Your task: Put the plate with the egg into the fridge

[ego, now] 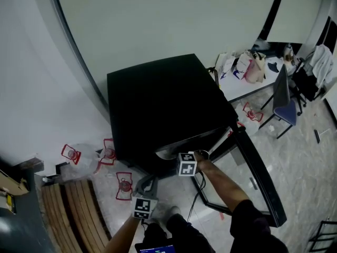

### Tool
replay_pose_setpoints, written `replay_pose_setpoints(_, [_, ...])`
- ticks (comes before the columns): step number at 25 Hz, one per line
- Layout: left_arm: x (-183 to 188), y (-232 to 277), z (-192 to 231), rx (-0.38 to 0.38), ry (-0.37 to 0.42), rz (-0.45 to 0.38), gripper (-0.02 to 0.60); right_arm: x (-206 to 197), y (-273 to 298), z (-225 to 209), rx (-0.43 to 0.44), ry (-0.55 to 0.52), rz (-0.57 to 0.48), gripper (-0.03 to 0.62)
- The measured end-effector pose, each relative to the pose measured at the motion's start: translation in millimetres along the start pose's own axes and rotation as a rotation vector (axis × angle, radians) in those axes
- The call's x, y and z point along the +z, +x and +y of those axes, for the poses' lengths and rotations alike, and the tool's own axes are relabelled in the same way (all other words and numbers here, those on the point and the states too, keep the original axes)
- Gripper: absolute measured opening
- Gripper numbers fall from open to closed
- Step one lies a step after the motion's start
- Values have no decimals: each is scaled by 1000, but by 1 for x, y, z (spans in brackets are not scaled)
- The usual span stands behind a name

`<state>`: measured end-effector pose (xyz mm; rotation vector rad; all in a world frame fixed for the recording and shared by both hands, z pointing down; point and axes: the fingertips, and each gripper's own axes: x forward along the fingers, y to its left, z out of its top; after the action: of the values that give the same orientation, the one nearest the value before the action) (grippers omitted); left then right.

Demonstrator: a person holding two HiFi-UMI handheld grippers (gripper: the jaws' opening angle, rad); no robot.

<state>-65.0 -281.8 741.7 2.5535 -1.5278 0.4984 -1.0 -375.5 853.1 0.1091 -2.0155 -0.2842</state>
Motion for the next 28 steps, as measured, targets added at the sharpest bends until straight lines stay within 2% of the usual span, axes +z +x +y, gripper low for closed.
replay_pose_setpoints(3, [8, -10, 0, 8, -13, -17, 9, 16, -28, -6, -99, 185, -138, 95])
replay_pose_setpoints(7, [37, -32, -8, 2, -20, -48, 9, 57, -105, 2, -227, 578, -479, 90])
replay_pose_setpoints(9, [60, -50, -14, -21, -21, -75, 9, 77, -154, 15, -284, 779, -662, 44])
replay_pose_setpoints(12, [103, -86, -30, -94, -39, -121, 9, 104, -225, 45, -335, 984, -866, 9])
replay_pose_setpoints(16, [150, -140, -58, -207, -61, -163, 9, 136, -299, 97, -369, 1068, -1015, 9])
replay_pose_setpoints(21, [180, -186, -83, -268, -85, -200, 9, 151, -354, 144, -401, 1143, -1144, 9])
replay_pose_setpoints(28, [197, -205, -102, -300, -100, -214, 9, 155, -375, 176, -425, 1135, -1152, 9])
